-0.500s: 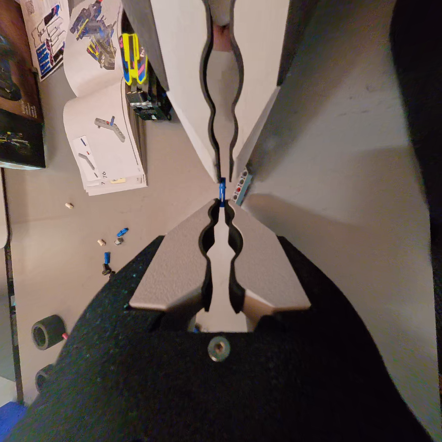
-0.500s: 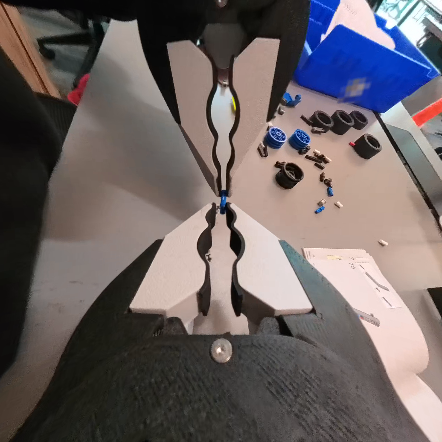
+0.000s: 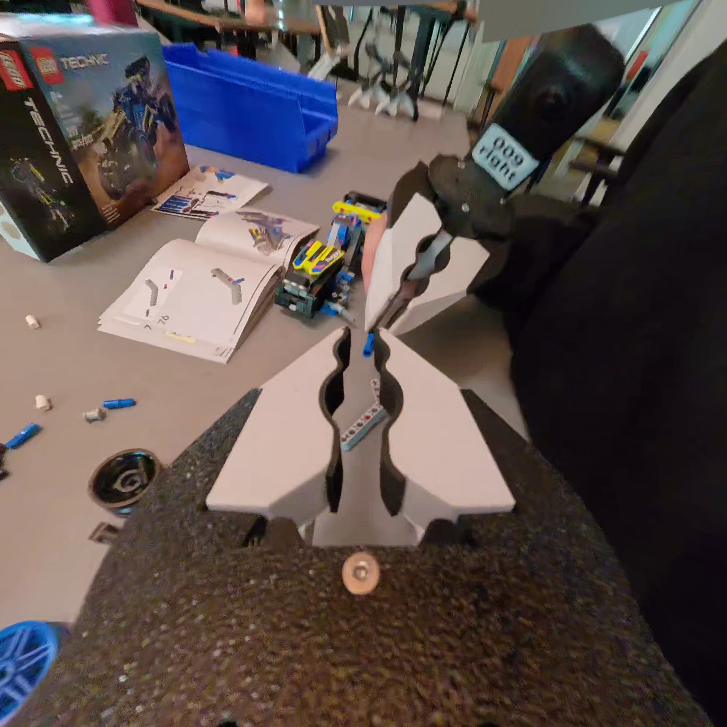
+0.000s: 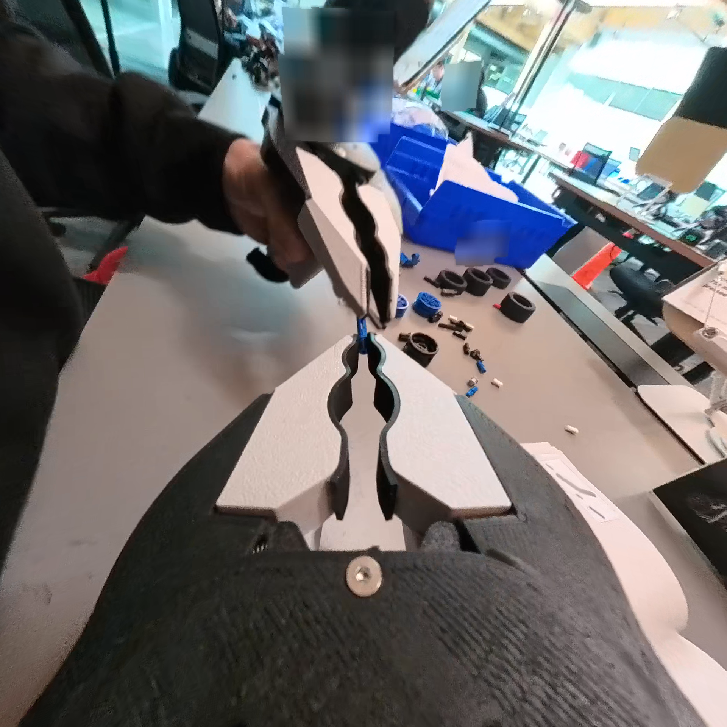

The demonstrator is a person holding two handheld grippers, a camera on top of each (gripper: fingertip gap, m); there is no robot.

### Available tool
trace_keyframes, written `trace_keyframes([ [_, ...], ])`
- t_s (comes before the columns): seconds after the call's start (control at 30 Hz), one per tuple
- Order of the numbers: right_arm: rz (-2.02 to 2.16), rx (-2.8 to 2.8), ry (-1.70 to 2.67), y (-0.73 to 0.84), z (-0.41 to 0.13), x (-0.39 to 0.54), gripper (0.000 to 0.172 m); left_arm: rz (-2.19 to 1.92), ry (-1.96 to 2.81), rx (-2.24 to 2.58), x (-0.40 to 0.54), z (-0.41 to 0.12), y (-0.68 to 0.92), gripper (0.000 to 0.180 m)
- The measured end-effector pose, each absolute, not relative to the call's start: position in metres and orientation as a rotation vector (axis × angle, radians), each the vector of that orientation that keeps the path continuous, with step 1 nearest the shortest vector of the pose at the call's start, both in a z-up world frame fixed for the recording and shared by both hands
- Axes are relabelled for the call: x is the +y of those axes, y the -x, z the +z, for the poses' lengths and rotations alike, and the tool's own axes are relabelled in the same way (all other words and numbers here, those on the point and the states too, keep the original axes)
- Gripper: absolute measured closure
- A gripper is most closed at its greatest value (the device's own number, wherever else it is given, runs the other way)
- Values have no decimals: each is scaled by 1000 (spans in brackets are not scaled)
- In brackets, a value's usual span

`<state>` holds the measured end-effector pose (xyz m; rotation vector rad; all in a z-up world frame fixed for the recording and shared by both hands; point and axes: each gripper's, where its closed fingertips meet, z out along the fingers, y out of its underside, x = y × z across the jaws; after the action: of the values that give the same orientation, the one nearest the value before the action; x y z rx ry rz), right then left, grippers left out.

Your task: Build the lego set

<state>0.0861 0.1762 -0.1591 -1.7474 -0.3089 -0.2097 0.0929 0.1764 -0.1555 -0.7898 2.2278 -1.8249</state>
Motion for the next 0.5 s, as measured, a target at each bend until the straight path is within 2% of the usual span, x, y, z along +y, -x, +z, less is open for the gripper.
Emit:
trace_keyframes([
  [0.07,-245,-307,1723,-87,-154,178,170,-1844,792,2239,175,-159,-90,162],
  [0.13,-242,-322,1728,-84,-154,180,170,-1828,773,2266,173,-162,-87,160],
  [0.2,-257,-320,1724,-85,-154,181,170,-1829,744,2256,172,-161,-86,173],
  [0.5,-223,-350,1710,-80,-153,179,170,-1946,723,2241,171,-159,-81,177],
])
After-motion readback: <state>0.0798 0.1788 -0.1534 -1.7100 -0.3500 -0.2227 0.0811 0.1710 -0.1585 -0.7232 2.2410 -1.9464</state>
